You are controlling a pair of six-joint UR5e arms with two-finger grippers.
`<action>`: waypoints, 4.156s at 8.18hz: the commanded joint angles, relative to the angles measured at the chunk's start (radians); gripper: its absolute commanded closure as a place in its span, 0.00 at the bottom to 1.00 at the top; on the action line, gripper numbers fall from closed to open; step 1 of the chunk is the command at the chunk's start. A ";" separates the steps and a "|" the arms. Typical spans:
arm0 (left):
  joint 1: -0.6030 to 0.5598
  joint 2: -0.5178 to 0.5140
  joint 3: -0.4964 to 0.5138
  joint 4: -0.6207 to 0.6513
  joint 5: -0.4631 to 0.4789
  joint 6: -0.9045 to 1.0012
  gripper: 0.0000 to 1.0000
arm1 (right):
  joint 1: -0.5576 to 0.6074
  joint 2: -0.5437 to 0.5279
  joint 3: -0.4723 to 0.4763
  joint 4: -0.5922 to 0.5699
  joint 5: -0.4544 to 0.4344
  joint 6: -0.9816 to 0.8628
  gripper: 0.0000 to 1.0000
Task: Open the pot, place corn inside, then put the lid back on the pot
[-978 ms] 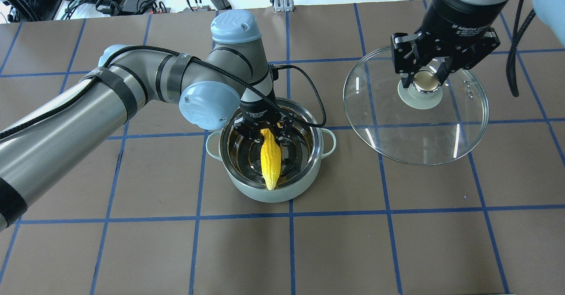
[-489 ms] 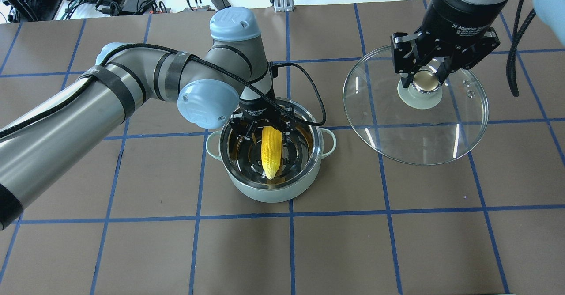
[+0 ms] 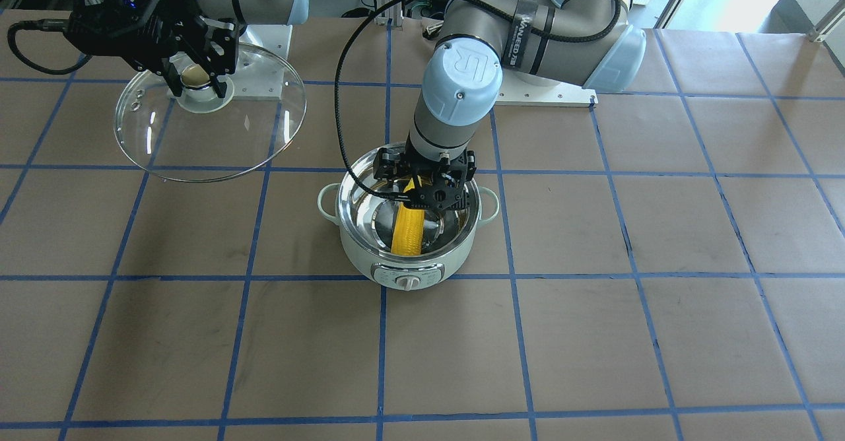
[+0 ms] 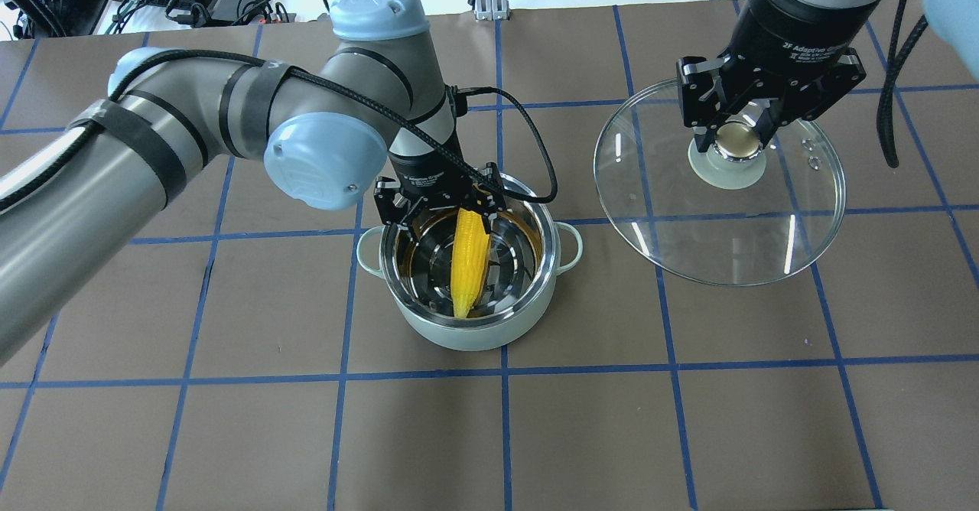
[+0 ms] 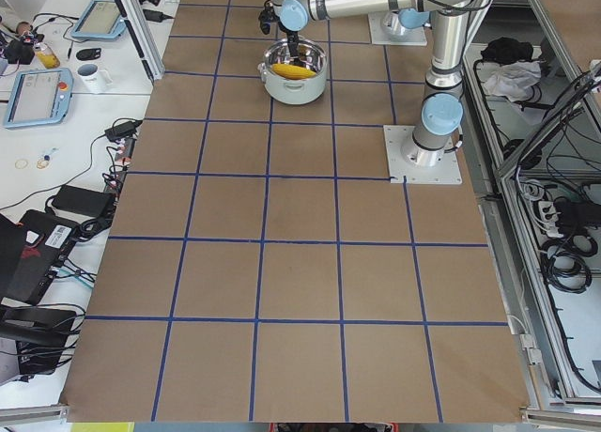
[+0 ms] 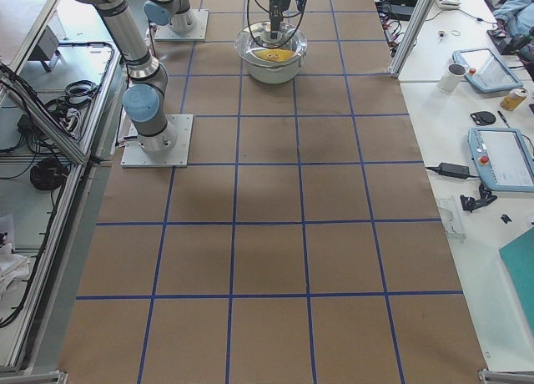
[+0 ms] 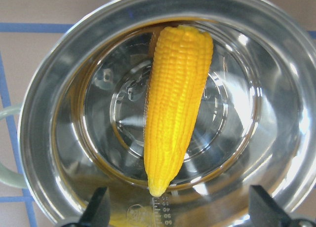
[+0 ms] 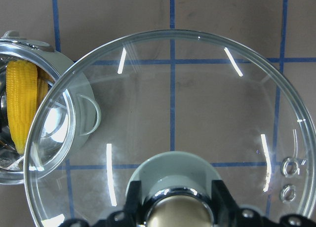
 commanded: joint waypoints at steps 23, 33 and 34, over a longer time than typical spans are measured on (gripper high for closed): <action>0.284 0.142 0.267 -0.232 0.238 0.277 0.00 | 0.468 0.380 0.020 -0.410 0.013 0.581 0.64; 0.292 0.163 0.248 -0.234 0.186 0.288 0.00 | 0.468 0.385 0.023 -0.417 0.014 0.575 0.63; 0.290 0.165 0.248 -0.234 0.178 0.288 0.00 | 0.468 0.388 0.025 -0.417 0.014 0.574 0.63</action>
